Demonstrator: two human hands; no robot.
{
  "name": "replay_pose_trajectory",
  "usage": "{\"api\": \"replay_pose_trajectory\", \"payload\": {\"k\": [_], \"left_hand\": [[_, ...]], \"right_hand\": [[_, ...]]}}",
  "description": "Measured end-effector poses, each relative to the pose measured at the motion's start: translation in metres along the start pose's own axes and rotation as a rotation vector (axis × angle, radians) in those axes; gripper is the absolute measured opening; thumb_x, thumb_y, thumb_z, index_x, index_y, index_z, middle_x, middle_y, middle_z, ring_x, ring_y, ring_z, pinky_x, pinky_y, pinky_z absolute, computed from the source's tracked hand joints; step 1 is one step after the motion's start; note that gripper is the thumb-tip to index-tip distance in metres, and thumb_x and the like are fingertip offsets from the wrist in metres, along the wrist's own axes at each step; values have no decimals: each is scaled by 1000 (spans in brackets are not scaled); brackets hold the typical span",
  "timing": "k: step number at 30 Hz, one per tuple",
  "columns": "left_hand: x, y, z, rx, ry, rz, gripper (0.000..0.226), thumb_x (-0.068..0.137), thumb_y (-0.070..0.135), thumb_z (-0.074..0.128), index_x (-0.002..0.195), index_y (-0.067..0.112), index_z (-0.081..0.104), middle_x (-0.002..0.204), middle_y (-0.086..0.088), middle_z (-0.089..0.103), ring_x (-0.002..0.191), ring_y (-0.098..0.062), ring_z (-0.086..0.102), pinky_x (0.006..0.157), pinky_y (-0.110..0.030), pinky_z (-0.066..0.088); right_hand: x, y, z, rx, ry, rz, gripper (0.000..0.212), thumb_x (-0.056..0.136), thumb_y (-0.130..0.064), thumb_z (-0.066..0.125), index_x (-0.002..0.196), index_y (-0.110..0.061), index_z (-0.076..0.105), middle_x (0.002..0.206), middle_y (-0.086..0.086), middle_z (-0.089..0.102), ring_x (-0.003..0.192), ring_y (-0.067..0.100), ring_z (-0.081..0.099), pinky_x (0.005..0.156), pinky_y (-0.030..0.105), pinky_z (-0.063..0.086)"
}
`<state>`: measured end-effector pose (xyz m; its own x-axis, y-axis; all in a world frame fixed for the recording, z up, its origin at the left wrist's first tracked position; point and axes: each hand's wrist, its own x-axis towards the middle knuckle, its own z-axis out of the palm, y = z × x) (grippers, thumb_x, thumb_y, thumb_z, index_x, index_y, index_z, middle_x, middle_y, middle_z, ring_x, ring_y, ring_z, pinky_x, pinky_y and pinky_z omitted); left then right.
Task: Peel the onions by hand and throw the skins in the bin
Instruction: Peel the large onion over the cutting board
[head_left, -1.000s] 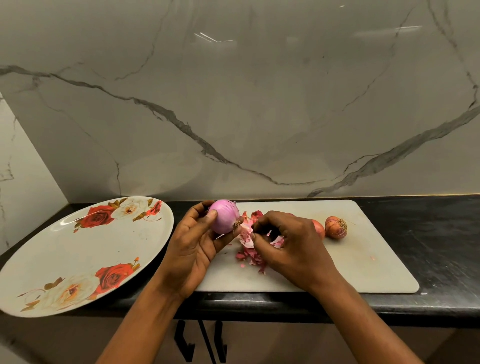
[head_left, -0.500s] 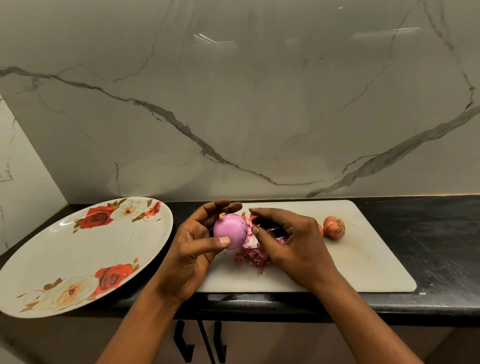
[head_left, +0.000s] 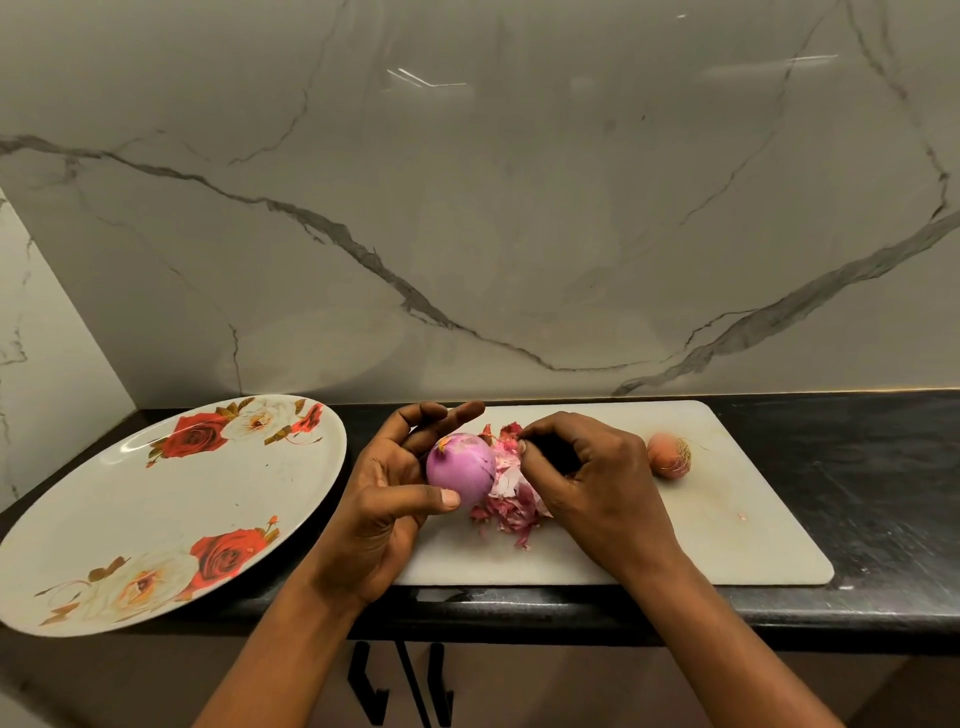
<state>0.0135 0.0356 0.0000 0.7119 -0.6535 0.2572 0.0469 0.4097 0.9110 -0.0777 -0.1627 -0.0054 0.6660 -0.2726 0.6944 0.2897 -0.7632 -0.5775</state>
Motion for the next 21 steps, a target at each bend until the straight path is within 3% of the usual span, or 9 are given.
{"api": "replay_pose_trajectory", "payload": {"k": [8,14,21], "left_hand": [[1,-4,-4,0,-14,16,86,57,-22,63,136,6,44,150,-16,58,140,-38,55,105,-47,54],[0,-4,-3,28,-28,23,91,50,-20,70,135,-1,45,150,-17,58,138,-43,55,100,-46,56],[1,-4,-2,37,-57,16,87,49,-27,64,130,1,47,148,-19,58,137,-44,56,96,-47,58]], "right_hand": [[-4,-8,-3,81,-113,-113,23,89,-5,77,109,-17,82,99,-12,79,91,-1,72,76,22,60],[-2,-8,-2,110,-171,-173,14,93,-8,77,104,-15,81,90,-10,77,83,1,69,72,16,54],[0,-7,0,44,-139,-141,4,95,-11,71,96,-13,74,84,-4,70,76,11,63,67,28,51]]}}
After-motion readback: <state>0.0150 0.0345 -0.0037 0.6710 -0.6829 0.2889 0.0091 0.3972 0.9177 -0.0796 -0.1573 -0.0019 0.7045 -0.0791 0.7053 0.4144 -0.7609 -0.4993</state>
